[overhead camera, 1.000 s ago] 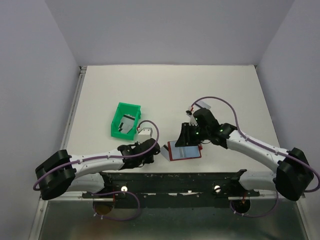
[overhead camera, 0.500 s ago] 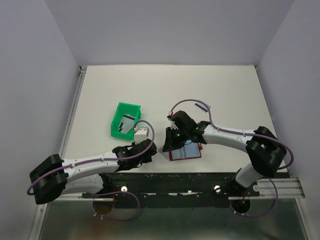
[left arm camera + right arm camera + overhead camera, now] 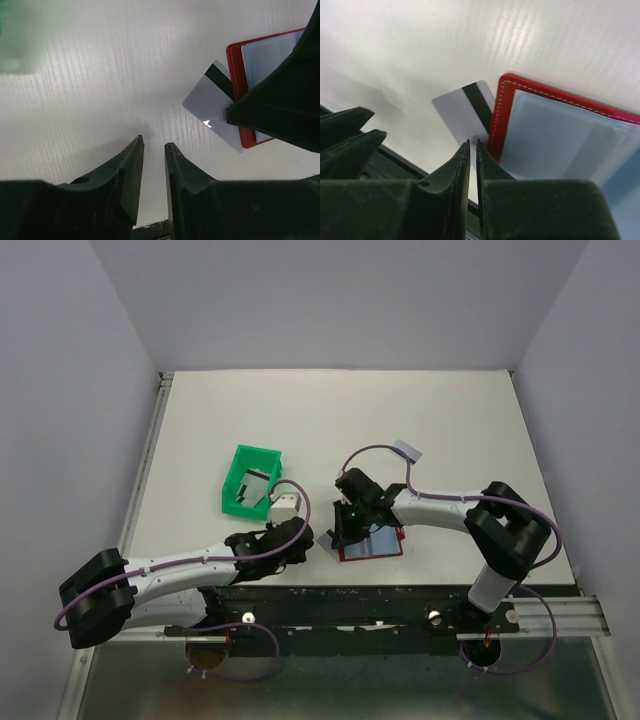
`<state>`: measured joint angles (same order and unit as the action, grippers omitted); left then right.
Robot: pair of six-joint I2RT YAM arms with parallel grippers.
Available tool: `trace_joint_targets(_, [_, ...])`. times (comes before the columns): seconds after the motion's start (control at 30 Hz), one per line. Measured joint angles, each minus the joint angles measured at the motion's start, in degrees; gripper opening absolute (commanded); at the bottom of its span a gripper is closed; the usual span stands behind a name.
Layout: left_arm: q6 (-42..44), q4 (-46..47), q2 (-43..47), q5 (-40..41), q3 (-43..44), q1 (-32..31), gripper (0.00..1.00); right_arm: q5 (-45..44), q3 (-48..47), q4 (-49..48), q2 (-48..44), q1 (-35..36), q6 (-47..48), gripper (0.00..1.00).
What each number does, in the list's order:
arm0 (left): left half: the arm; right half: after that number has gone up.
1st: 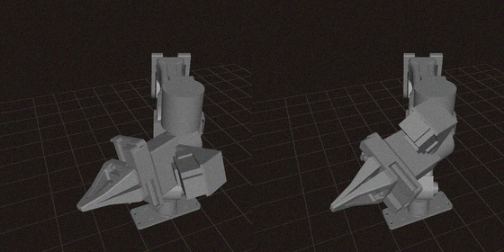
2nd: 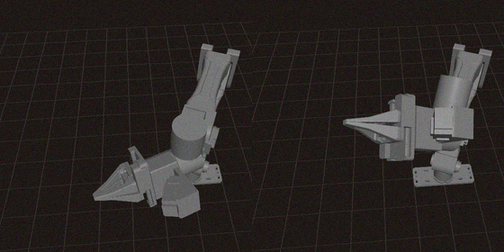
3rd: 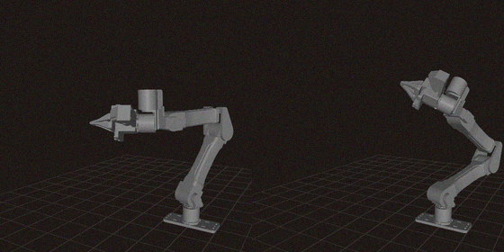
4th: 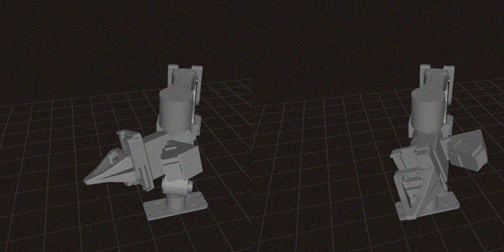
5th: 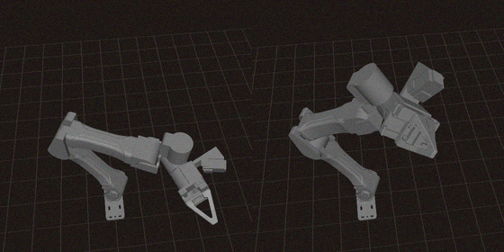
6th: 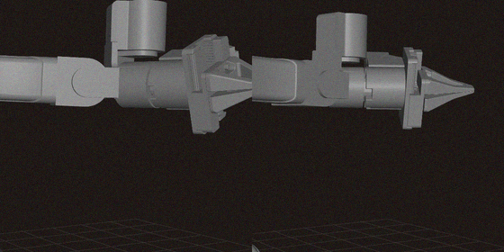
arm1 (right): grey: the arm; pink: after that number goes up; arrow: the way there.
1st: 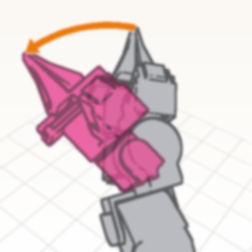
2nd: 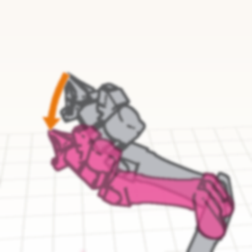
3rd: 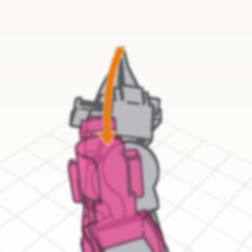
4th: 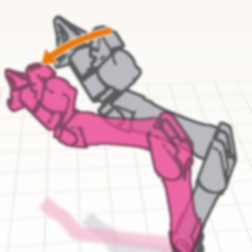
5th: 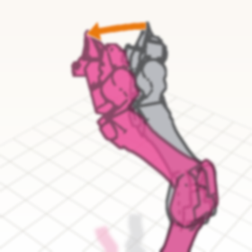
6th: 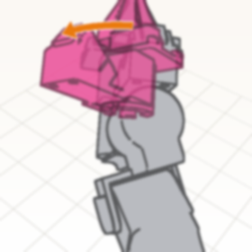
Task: Put the credit cards into the card holder
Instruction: Pick up the credit card at the corner of the board.
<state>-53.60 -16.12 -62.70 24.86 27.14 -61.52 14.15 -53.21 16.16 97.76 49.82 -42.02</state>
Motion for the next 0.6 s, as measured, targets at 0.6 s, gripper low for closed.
trace_joint_targets(0.6, [0.50, 0.85, -1.29, -0.02, 0.00, 0.00, 0.38, -8.74, 0.96, 4.11, -1.88, 0.00, -0.46, 0.16])
